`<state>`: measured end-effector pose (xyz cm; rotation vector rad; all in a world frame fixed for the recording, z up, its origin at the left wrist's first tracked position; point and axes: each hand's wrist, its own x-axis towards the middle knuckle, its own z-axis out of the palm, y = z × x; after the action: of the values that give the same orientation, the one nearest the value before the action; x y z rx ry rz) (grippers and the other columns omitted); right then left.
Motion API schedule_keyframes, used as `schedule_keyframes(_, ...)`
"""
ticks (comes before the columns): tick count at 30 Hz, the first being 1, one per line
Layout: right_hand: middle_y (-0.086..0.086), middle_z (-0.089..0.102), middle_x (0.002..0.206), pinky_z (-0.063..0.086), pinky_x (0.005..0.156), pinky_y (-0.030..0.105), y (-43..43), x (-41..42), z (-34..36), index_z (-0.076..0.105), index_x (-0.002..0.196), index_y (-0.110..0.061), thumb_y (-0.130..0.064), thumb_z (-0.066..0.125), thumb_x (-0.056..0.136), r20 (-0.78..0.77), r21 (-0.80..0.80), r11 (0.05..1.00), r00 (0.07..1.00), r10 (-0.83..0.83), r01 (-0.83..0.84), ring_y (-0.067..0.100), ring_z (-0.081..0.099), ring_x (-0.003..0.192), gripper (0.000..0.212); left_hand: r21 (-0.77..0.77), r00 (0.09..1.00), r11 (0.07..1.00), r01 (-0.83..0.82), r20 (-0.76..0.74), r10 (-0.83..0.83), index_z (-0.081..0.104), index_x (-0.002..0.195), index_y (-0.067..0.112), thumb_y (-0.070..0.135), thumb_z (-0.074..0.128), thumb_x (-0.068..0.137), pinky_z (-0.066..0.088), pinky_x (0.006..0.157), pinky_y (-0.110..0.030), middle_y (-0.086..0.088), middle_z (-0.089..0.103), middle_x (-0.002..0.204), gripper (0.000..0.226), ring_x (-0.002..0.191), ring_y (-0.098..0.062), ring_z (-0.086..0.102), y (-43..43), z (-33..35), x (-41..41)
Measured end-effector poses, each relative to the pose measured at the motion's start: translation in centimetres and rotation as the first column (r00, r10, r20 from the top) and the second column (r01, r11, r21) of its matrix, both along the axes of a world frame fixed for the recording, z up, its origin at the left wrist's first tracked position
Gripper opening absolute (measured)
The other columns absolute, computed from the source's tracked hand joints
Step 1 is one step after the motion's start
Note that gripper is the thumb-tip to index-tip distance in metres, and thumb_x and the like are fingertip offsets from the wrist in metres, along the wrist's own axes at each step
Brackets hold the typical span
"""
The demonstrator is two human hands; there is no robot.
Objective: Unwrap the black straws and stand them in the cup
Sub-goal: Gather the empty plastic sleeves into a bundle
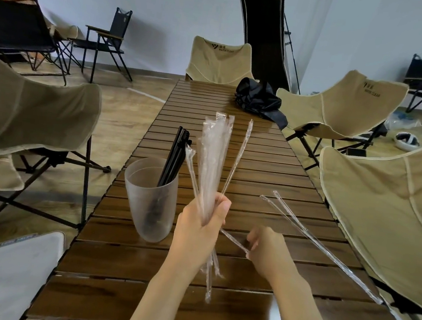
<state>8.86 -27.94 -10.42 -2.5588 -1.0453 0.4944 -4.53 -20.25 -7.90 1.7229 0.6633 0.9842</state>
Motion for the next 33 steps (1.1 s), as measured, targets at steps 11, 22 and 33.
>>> schedule_keyframes(11, -0.011, 0.067, 0.069, 0.043, 0.064, 0.019, -0.1, -0.8, 5.0, 0.071, 0.079, -0.023, -0.012, 0.07, 0.083, -0.494, 0.549, 0.791, 0.868, 0.045, 0.271, 0.003, 0.061, 0.069, 0.012, 0.001, 0.999, 1.0, -0.015, -0.038, 0.015, 0.052, 0.081, 0.014, 0.038, 0.059, 0.087, 0.043, 0.058, -0.014, 0.007, 0.05, 0.065, 0.026, 0.058, -0.006, 0.053, 0.3, 0.1, 0.1)
schedule_keyframes(22, -0.002, 0.071, 0.078, 0.05, 0.082, 0.033, 0.1, -1.9, 6.8, 0.074, 0.082, -0.021, -0.019, 0.071, 0.081, -0.512, 0.696, 0.694, 0.805, 0.301, 0.183, 0.01, 0.065, 0.078, 0.004, -0.007, 0.996, 0.996, 0.084, -0.027, -0.084, 0.058, 0.097, 0.016, 0.052, 0.065, 0.074, 0.055, 0.072, -0.022, 0.001, 0.063, 0.08, 0.043, 0.077, -0.01, 0.064, 0.4, -0.5, 0.1)
schedule_keyframes(33, -0.008, 0.072, 0.081, 0.045, 0.064, 0.012, 0.2, -1.4, 6.2, 0.073, 0.086, -0.025, -0.022, 0.064, 0.088, -0.348, 0.666, 0.744, 0.901, 0.257, 0.045, -0.001, 0.064, 0.077, 0.01, 0.027, 0.995, 0.997, 0.074, -0.062, -0.072, 0.06, 0.089, 0.023, 0.034, 0.057, 0.091, 0.05, 0.069, -0.011, 0.009, 0.065, 0.074, 0.011, 0.073, -0.005, 0.065, 0.2, -0.8, 0.2)
